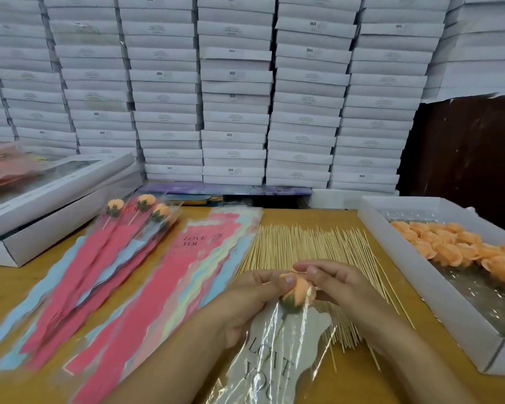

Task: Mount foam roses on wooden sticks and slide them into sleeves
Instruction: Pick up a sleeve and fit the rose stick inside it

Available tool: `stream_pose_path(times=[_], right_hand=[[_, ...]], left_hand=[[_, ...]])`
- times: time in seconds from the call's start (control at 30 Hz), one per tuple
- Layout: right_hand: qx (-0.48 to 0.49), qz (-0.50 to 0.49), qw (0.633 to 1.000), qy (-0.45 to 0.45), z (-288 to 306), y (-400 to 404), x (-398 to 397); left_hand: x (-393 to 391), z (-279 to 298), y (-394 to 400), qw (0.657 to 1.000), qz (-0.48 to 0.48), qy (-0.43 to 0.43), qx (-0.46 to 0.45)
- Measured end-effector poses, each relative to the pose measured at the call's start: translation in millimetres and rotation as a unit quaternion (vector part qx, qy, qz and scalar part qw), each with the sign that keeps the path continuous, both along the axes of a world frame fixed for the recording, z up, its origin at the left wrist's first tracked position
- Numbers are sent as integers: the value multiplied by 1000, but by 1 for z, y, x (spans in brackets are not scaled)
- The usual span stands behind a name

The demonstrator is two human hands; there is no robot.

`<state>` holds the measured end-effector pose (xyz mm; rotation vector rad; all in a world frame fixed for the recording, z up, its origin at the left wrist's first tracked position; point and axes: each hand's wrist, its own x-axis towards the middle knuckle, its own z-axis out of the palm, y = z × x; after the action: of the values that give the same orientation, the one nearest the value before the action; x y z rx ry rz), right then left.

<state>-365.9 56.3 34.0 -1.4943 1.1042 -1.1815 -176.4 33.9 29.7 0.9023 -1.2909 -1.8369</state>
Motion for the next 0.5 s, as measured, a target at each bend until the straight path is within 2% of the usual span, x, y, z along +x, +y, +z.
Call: stream_pose_path(times=[0.4,0.5], right_hand=[[17,79,995,64,-3,0,-1],[19,63,996,65,-6,0,0]], left_hand=[[0,-1,-3,997,64,40,30],[-1,-1,-3,996,59,51,38]])
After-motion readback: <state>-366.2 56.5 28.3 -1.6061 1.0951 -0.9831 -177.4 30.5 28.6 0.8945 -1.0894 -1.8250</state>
